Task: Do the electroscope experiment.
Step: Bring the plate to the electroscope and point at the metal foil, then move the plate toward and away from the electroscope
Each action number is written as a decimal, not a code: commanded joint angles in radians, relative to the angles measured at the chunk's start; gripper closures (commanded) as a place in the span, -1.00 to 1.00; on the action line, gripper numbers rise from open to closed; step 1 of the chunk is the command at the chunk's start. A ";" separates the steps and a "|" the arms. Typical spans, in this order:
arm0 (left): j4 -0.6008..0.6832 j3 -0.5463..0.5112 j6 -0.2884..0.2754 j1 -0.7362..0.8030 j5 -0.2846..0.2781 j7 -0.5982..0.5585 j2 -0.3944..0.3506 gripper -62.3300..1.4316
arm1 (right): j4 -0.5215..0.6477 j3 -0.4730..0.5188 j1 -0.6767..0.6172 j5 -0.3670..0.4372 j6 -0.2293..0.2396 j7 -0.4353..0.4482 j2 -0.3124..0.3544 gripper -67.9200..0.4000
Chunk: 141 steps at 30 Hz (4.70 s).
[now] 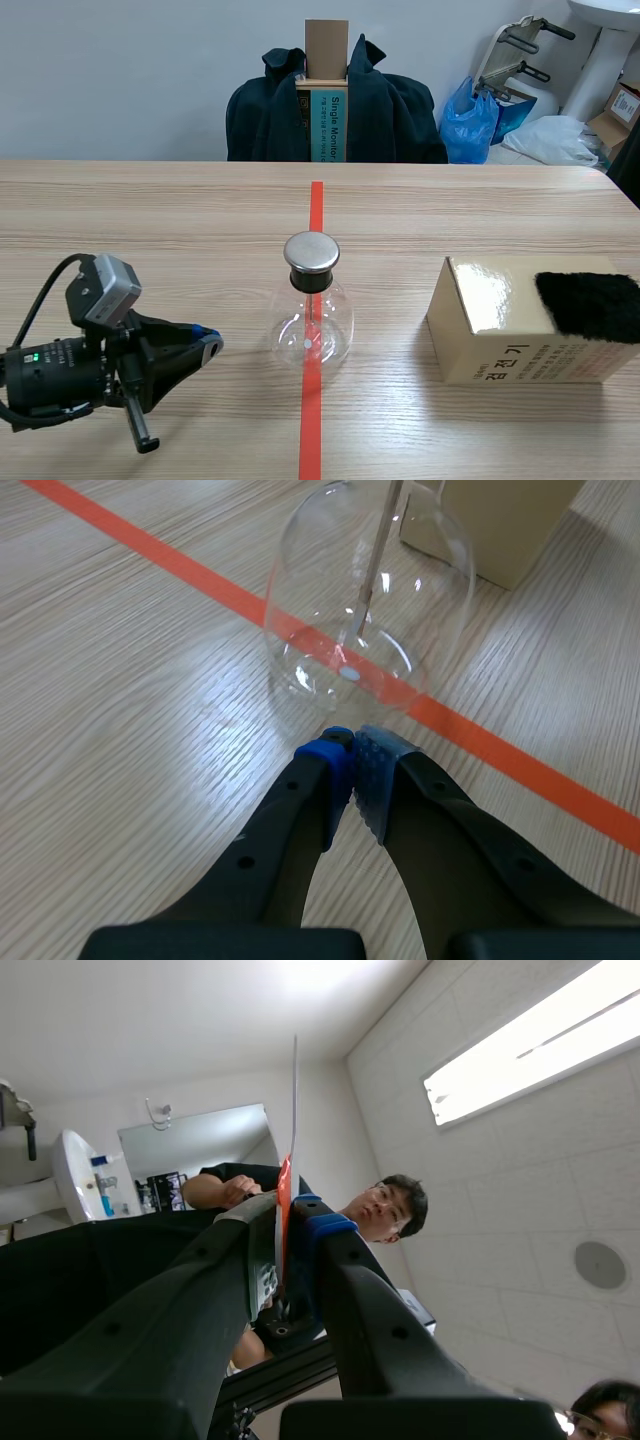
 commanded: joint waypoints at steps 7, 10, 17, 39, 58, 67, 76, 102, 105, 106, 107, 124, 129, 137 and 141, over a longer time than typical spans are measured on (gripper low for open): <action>-0.053 0.035 0.053 -0.048 0.003 -0.014 0.058 0.86 | 0.013 -0.122 0.063 -0.087 0.019 -0.030 0.016 0.96; -0.069 0.044 0.075 -0.059 0.003 -0.014 0.069 0.86 | 0.013 -0.206 0.089 -0.124 0.020 -0.053 0.016 0.96; -0.085 0.050 0.099 -0.069 0.003 -0.036 0.073 0.86 | 0.001 -0.385 0.128 -0.193 0.093 -0.079 0.016 0.96; -0.085 0.050 0.118 -0.070 0.004 -0.035 0.073 0.86 | -0.295 -0.627 0.260 -0.318 0.143 0.002 -0.053 0.96; -0.085 0.050 0.118 -0.070 0.003 -0.036 0.073 0.86 | -0.383 -0.625 0.260 -0.319 0.142 -0.013 -0.092 0.96; -0.085 0.050 0.118 -0.070 0.003 -0.036 0.073 0.86 | -0.383 -0.613 0.260 -0.319 0.142 -0.077 -0.092 0.96; -0.085 0.050 0.118 -0.070 0.003 -0.036 0.073 0.86 | -0.383 -0.613 0.259 -0.323 0.148 -0.085 -0.092 0.96; -0.085 0.049 0.118 -0.069 0.003 -0.035 0.073 0.86 | -0.383 -0.614 0.259 -0.381 0.174 0.190 -0.091 0.96; -0.085 0.049 0.118 -0.069 0.003 -0.035 0.073 0.86 | -0.383 -0.614 0.259 -0.394 0.174 0.219 -0.091 0.96; -0.085 0.049 0.118 -0.069 0.003 -0.035 0.073 0.86 | -0.383 -0.614 0.259 -0.404 0.174 0.225 -0.091 0.96; -0.085 0.049 0.118 -0.069 0.003 -0.035 0.073 0.86 | -0.383 -0.614 0.259 -0.410 0.177 0.232 -0.091 0.96; -0.085 0.049 0.118 -0.069 0.003 -0.035 0.073 0.86 | -0.383 -0.614 0.259 -0.443 0.203 0.237 -0.091 0.96; -0.085 0.049 0.118 -0.069 0.003 -0.035 0.073 0.86 | -0.383 -0.614 0.259 -0.443 0.202 0.185 -0.092 0.96; -0.085 0.049 0.118 -0.069 0.003 -0.035 0.073 0.86 | -0.383 -0.614 0.257 -0.443 0.202 0.013 -0.089 0.96; -0.085 0.049 0.118 -0.069 0.003 -0.035 0.073 0.86 | -0.383 -0.612 0.257 -0.443 0.178 -0.051 -0.083 0.96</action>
